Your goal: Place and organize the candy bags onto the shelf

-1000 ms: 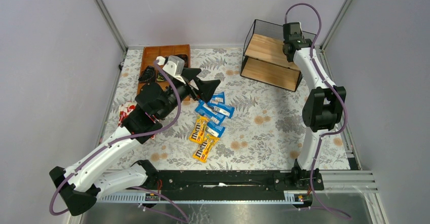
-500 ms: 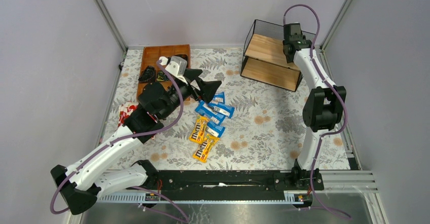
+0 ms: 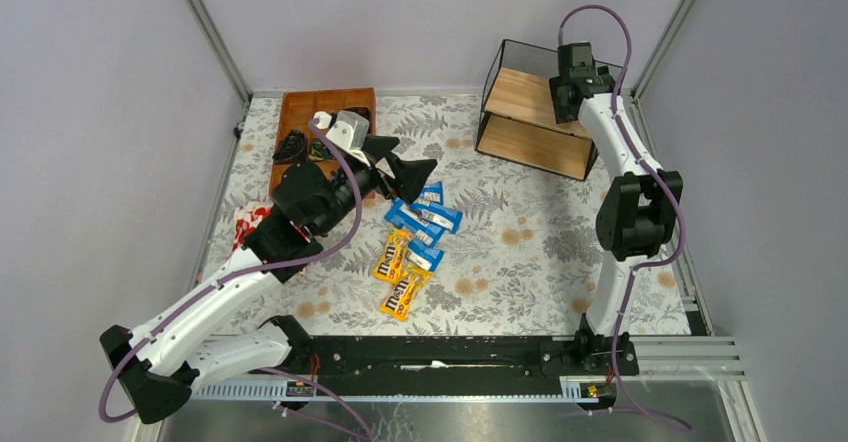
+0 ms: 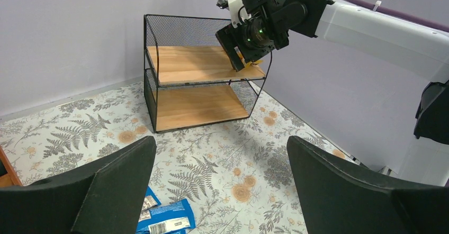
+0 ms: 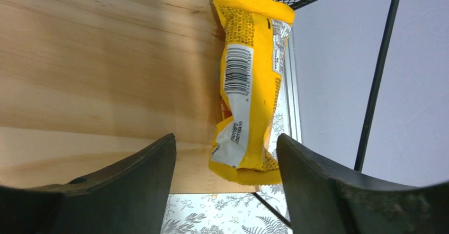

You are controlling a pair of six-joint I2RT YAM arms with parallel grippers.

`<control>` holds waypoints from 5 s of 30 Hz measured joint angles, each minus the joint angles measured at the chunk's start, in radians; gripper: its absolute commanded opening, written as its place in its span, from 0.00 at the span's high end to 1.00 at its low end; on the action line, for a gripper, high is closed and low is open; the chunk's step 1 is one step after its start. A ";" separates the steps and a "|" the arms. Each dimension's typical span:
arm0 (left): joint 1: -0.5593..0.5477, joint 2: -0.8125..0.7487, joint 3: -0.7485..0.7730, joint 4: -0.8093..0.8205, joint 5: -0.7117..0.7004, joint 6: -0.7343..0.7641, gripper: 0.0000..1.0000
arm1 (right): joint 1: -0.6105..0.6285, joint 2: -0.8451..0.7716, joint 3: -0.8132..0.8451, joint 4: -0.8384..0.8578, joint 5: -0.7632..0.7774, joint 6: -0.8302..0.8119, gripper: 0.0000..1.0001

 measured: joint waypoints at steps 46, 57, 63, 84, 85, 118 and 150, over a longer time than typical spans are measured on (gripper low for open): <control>0.000 -0.041 -0.001 0.000 -0.034 -0.004 0.01 | 0.664 -0.223 -1.459 1.657 -0.762 1.279 0.30; 0.000 -0.039 -0.001 0.000 -0.033 -0.005 0.01 | 0.725 -0.163 -1.518 1.830 -0.590 1.275 0.53; 0.000 -0.039 -0.001 0.000 -0.032 -0.005 0.01 | 0.734 -0.111 -1.526 1.910 -0.551 1.274 0.65; 0.000 -0.039 -0.001 0.000 -0.024 -0.008 0.01 | 0.740 -0.559 -1.591 1.573 -0.422 1.165 1.00; 0.000 -0.039 -0.001 0.000 -0.023 -0.008 0.01 | 0.740 -0.608 -1.585 1.504 -0.412 1.151 1.00; -0.005 -0.060 -0.001 0.000 -0.017 -0.014 0.01 | 0.662 -0.500 -0.808 0.129 0.293 -0.322 1.00; -0.045 -0.061 -0.001 0.000 -0.054 0.013 0.01 | 0.217 -0.196 -0.848 0.668 0.053 -0.967 1.00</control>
